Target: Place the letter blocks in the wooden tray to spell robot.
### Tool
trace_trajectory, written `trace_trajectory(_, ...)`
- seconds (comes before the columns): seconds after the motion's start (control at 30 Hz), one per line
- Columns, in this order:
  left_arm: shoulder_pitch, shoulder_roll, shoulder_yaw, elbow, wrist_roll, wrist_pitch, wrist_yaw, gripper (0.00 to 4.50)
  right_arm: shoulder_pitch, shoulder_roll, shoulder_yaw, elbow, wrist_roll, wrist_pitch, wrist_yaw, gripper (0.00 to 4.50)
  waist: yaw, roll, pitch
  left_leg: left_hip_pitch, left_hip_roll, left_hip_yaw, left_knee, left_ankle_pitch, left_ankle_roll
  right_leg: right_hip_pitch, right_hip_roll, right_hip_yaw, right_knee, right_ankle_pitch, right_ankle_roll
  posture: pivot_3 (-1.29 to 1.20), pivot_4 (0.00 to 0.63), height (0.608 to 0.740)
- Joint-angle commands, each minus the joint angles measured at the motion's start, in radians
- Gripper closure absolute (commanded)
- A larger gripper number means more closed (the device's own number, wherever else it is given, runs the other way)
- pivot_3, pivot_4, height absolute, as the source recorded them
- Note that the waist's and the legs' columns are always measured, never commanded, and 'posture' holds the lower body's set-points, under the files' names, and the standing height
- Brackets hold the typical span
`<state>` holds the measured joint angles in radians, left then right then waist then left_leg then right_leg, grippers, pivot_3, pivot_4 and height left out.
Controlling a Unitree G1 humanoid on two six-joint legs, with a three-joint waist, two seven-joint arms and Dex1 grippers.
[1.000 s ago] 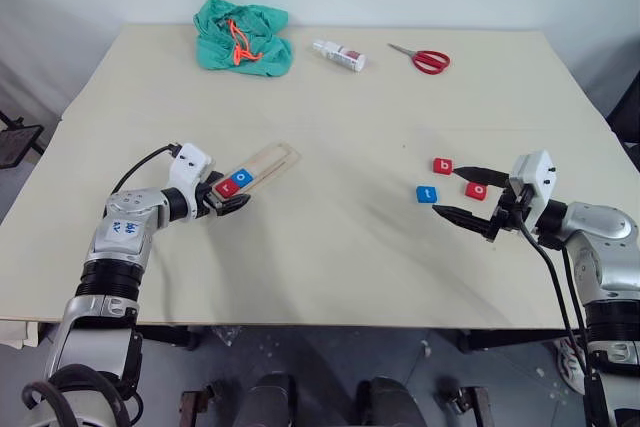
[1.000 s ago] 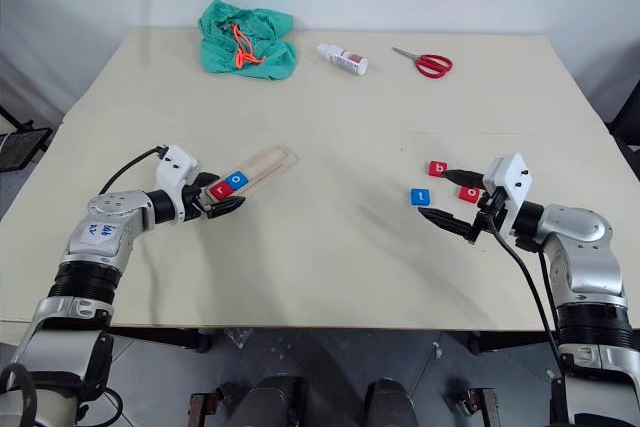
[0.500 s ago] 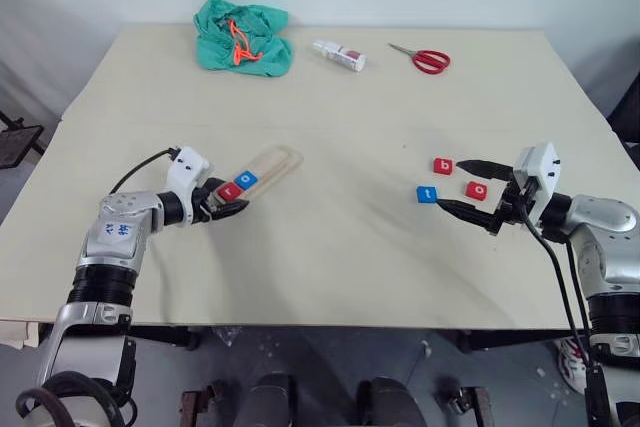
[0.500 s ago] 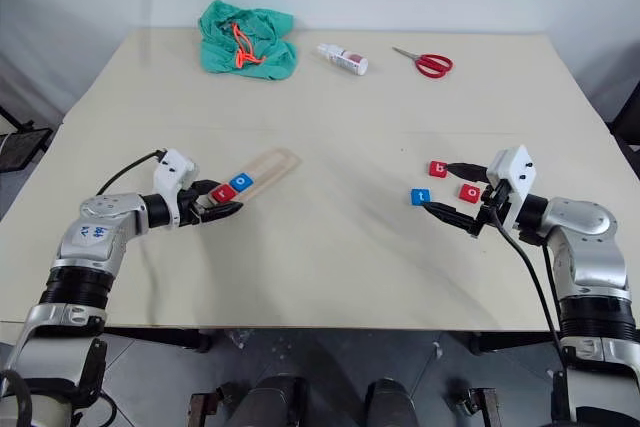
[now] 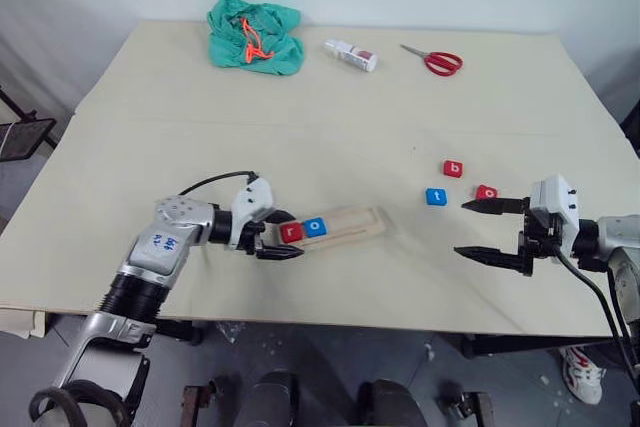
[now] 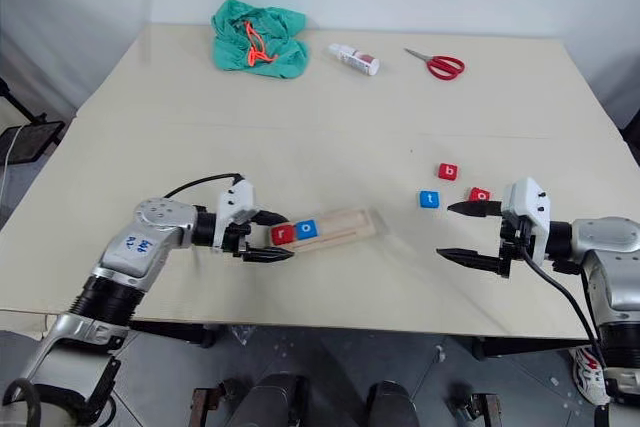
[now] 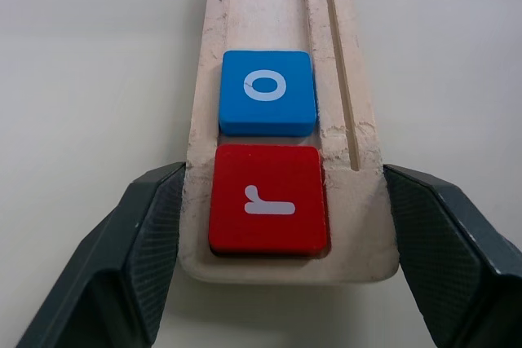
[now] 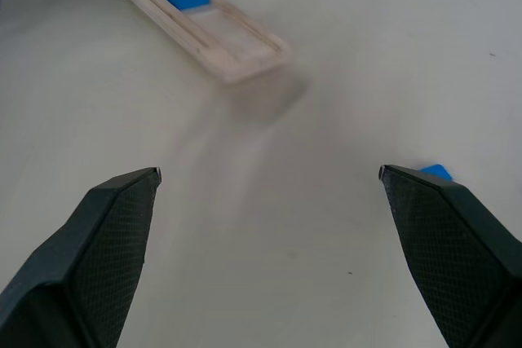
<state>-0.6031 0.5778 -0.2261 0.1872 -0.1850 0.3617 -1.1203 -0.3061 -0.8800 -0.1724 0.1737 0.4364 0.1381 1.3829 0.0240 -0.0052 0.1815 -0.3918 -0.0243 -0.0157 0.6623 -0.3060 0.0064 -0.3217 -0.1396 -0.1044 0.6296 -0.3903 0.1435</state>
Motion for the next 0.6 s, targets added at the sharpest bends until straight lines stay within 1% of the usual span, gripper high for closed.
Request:
trace_trajectory(0.03,-0.022,-0.014,-0.030,-0.019,0.025,-0.061,-0.023,1.11,0.036,-0.017,-0.038,-0.070,0.037,0.017,0.001,0.00,0.000,0.000,0.000,0.000,0.000,0.000,0.000,0.000,0.000,0.000,0.000,0.000,0.000,0.000,0.000,0.00,0.150,0.740)
trace_trajectory(0.13,-0.028,-0.032,-0.067,-0.011,0.060,-0.116,-0.031,1.11,0.091,-0.017,-0.057,-0.128,0.052,0.033,-0.014,0.00,0.001,0.000,0.000,-0.001,0.000,0.000,0.000,0.000,0.000,0.000,0.000,-0.001,0.000,0.000,0.000,0.00,0.150,0.740)
trace_trajectory(0.33,-0.034,-0.062,-0.094,0.014,0.102,-0.180,-0.021,1.11,0.168,-0.016,-0.095,-0.202,0.080,0.068,-0.045,0.00,0.002,0.000,0.000,-0.001,0.000,0.000,0.000,0.000,0.000,0.000,0.000,-0.001,-0.001,0.000,0.000,0.00,0.150,0.740)
trace_trajectory(0.6,-0.029,-0.089,-0.108,0.036,0.145,-0.248,-0.012,1.11,0.190,-0.020,-0.118,-0.221,0.088,0.084,-0.069,0.00,0.003,0.000,0.000,-0.001,0.000,0.000,0.001,0.000,0.000,0.001,0.000,-0.001,-0.001,0.000,0.000,0.00,0.150,0.740)
